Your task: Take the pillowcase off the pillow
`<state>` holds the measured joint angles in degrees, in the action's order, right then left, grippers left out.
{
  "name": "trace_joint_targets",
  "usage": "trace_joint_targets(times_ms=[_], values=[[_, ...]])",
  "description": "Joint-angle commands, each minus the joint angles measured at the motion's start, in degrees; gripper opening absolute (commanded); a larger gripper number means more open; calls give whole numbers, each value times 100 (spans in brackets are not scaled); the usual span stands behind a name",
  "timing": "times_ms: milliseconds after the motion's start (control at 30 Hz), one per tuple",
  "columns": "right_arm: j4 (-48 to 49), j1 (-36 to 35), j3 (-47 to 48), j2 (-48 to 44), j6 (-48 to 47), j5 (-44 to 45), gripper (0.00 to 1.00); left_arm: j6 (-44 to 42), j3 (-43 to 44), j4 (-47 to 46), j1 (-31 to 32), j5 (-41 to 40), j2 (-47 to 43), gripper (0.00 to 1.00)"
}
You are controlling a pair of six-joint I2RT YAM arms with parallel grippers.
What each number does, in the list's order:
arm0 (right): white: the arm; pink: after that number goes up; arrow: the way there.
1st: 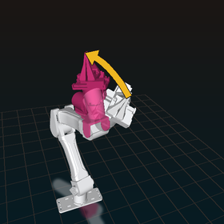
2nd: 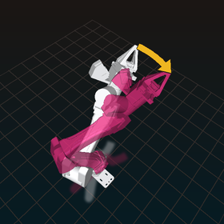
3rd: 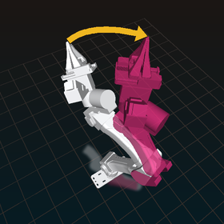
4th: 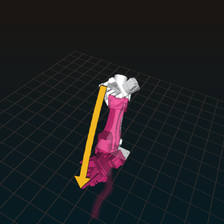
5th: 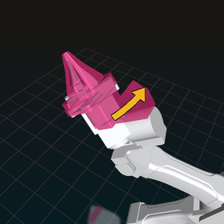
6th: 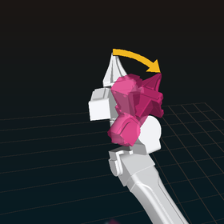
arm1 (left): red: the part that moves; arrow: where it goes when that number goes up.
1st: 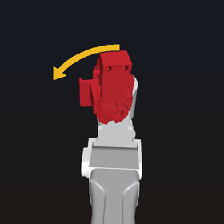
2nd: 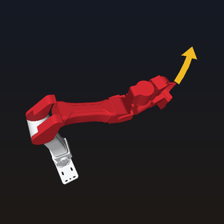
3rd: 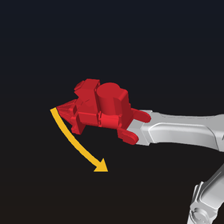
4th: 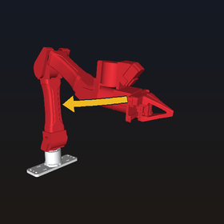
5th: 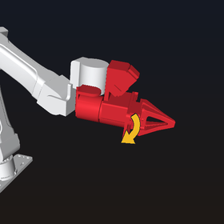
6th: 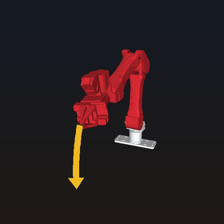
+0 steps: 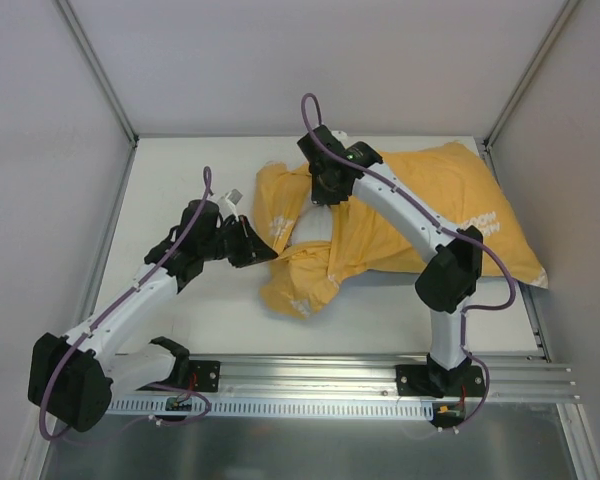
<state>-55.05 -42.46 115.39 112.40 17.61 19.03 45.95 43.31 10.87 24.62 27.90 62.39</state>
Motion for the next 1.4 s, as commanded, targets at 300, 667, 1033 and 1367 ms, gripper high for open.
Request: trace_joint_targets(times_ms=[300,667,1033,1367], values=[[169,1274,721,581,428,120,1,-105,-1192,169,359,1252,-1501,0],[994,1135,152,-769,604,-830,1,221,-1493,178,482,480,-756,0],[1875,642,-2592,-2460,595,-786,1,98,-210,169,561,-127,-957,69],[1734,388,-2249,-2161,621,-734,1,476,563,-674,1290,-601,-55,96]])
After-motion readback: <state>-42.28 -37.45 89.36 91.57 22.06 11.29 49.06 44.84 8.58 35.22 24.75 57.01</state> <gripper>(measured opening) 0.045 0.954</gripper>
